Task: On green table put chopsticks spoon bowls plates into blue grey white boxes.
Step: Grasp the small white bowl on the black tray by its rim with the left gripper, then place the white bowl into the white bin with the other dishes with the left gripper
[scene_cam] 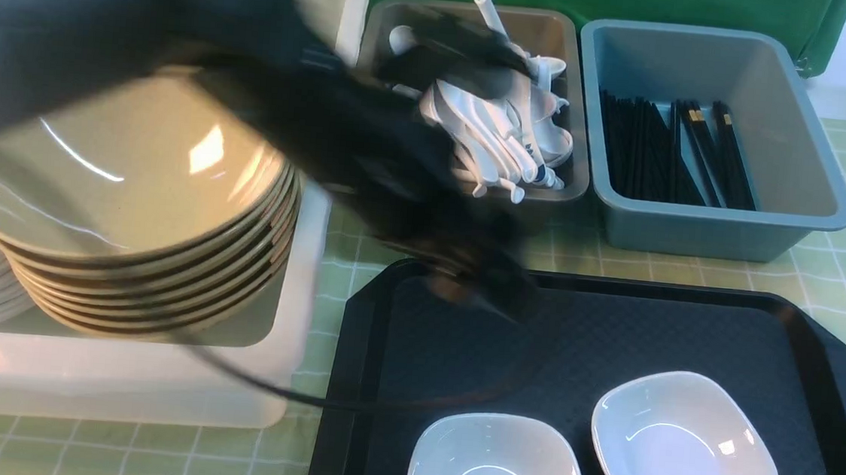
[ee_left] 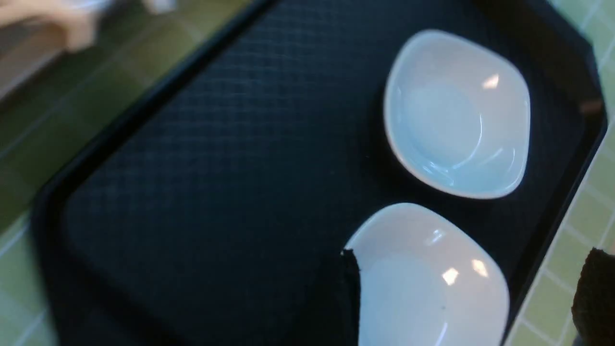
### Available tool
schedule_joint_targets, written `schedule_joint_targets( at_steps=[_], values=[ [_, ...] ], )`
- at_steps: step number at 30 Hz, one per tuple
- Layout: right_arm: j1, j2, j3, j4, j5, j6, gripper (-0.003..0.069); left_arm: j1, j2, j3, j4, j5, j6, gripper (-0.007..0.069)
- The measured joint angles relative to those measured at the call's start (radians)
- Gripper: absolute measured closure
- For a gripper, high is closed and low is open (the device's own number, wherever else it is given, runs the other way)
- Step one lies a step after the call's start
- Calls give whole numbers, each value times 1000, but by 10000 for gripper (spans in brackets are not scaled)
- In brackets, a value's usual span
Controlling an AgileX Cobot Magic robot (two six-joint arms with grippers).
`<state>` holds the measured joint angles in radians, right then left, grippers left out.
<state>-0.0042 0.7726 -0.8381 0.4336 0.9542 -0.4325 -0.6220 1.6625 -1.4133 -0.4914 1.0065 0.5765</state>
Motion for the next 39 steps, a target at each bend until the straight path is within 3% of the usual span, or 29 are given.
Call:
schedule_joint_targets(
  at_steps=[6,12,17,19,22,23,25,26,27,35,39],
  values=[
    [57,-45,0,-2,78,-24,181,-143,388,-375,93,120,-43,47],
    [127,-60,0,-11,84,-45,181,-173,655,-662,93,204,-108,47],
    [169,-62,0,-35,88,-52,181,-171,771,-749,51,207,-130,53],
    [173,-62,0,-64,89,-43,181,-170,777,-756,5,209,-121,91],
    [173,-62,0,-106,87,-12,181,-170,789,-756,-30,212,-98,263],
    [173,-62,0,-106,87,-12,181,-170,790,-756,-30,212,-97,277],
    [173,-62,0,-118,83,-7,181,-171,793,-756,-33,212,-94,490],
    [173,-62,0,-119,83,-7,181,-171,793,-756,-33,212,-94,490],
    [173,-62,0,-119,74,-6,181,-171,791,-756,-34,213,-94,573],
    [173,-62,0,-114,23,-3,181,-150,689,-755,26,224,-122,609],
    [173,-61,0,23,1,-160,181,-77,536,-751,45,225,-188,609]
  ],
)
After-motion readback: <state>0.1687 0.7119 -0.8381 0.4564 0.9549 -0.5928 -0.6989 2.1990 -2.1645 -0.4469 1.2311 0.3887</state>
